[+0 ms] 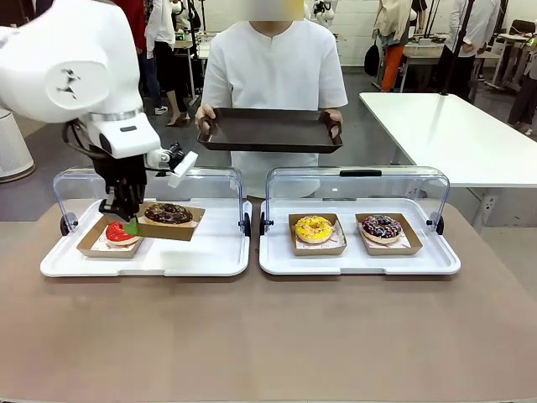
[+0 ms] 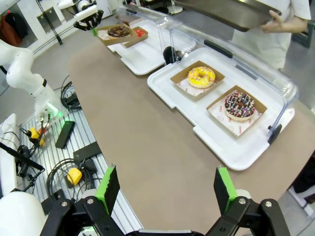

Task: Provide the desired donut to the person.
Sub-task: Pick up and lift the Paper togo box containing the Donut pointed at by the person.

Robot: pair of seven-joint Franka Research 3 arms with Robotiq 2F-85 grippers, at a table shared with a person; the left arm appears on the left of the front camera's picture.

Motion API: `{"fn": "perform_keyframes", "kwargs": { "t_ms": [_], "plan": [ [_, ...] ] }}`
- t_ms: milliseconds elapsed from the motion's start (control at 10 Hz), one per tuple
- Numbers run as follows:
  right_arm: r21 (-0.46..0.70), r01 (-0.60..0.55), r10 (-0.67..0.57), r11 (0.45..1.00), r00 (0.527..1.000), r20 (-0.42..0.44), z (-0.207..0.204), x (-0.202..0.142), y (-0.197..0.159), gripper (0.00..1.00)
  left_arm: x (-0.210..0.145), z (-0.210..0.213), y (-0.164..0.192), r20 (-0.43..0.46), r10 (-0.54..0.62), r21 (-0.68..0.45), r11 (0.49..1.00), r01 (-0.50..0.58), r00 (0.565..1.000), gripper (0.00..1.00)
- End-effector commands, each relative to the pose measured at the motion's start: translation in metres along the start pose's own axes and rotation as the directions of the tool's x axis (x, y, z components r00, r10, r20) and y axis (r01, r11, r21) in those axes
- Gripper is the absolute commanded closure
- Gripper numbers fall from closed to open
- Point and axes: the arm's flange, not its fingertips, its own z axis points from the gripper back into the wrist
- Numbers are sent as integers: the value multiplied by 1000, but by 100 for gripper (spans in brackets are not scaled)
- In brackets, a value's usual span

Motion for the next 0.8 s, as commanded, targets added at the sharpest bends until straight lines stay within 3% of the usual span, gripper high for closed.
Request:
{"fn": "perform_keyframes", "kwargs": {
  "t_ms": [0, 200, 700],
  "plan": [
    [11, -10, 10, 1000, 1000, 29, 1, 1, -1, 0, -4, 16, -19, 15, 15, 28, 1000, -15, 1000, 100],
    [11, -10, 10, 1000, 1000, 29, 1, 1, -1, 0, 1, 39, -24, -8, 32, 78, 996, -31, 999, 100],
    [11, -10, 10, 1000, 1000, 29, 1, 1, -1, 0, -4, 65, 13, 52, 103, 82, 991, -107, 993, 100]
  ]
}}
